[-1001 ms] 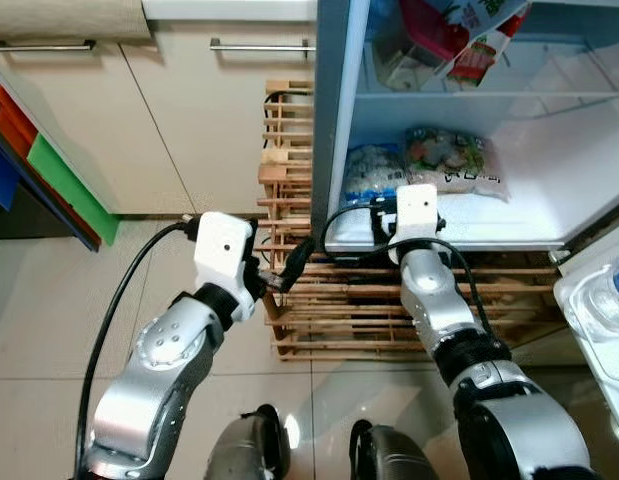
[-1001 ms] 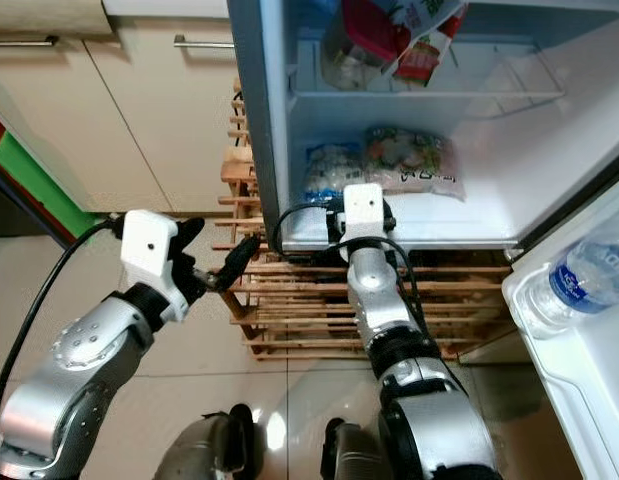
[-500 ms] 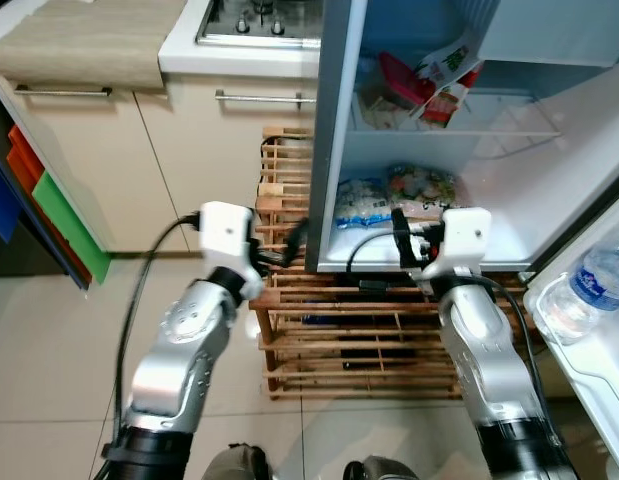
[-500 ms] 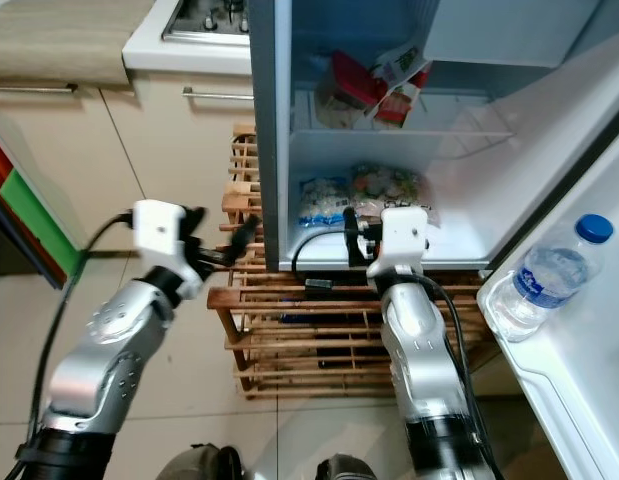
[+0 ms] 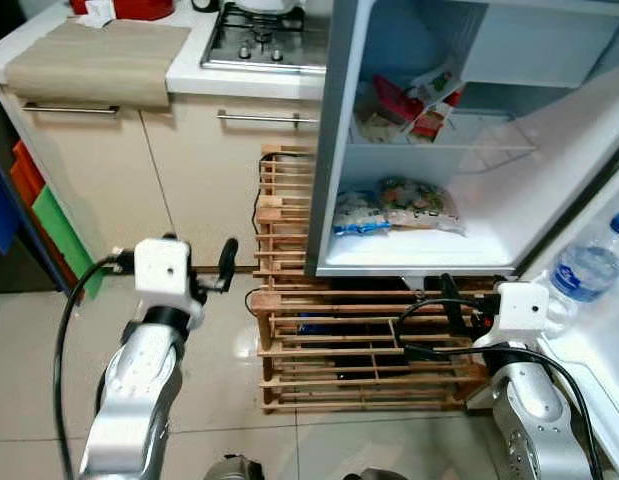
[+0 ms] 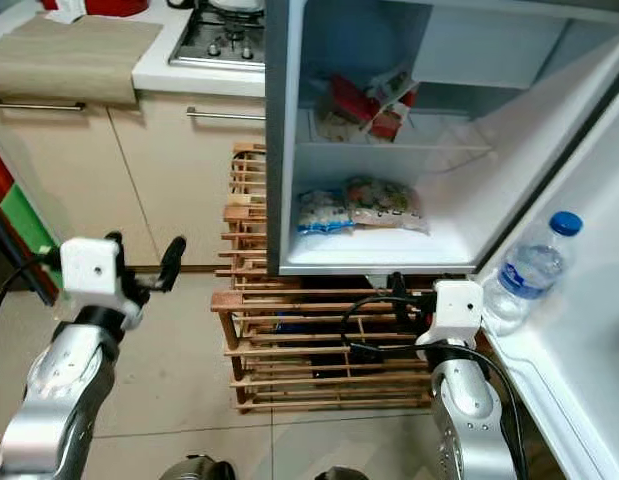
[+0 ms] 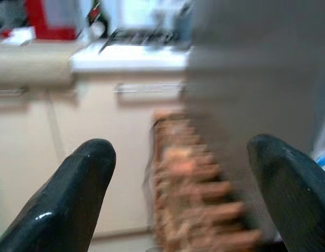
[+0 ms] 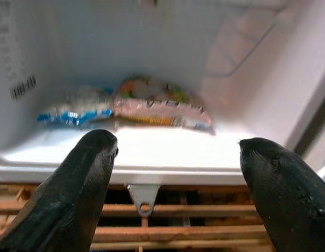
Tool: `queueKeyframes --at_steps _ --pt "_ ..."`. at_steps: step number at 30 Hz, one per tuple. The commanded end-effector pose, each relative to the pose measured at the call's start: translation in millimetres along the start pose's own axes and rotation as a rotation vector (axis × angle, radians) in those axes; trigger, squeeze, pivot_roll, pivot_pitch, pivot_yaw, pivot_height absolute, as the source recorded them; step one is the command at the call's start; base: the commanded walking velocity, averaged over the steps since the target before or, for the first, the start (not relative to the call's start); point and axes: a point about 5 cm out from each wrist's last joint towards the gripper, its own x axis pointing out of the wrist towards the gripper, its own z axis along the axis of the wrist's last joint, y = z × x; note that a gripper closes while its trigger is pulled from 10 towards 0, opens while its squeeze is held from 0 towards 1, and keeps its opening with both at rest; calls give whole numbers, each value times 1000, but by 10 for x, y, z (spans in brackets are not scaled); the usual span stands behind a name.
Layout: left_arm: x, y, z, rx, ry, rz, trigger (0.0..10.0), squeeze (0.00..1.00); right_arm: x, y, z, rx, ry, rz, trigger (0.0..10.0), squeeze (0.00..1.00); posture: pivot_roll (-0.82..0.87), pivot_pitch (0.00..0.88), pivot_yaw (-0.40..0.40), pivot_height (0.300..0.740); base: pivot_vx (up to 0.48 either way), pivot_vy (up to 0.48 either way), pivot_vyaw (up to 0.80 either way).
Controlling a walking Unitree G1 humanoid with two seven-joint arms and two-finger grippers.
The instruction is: Restocking fridge
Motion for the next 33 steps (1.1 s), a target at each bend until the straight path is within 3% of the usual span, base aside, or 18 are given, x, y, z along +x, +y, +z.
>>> queueKeyframes --at_steps 1,6,23,33 --pt "59 -91 -30 -11 4 -18 10000 0 50 -73 65 -1 -14 -25 10000 0 -138 0 -22 740 0 0 0" --pt "189 -145 -34 -33 -3 -14 10000 0 166 -48 98 6 -33 -35 10000 0 -149 0 -9 740 0 0 0" --pt "280 -162 -41 -38 -9 -12 10000 0 153 -37 21 1 -2 -32 10000 0 -162 1 -7 740 0 0 0" --pt "338 -209 -39 -47 -16 -17 10000 0 160 -89 12 -9 1 -37 10000 0 -176 0 0 740 -277 0 0"
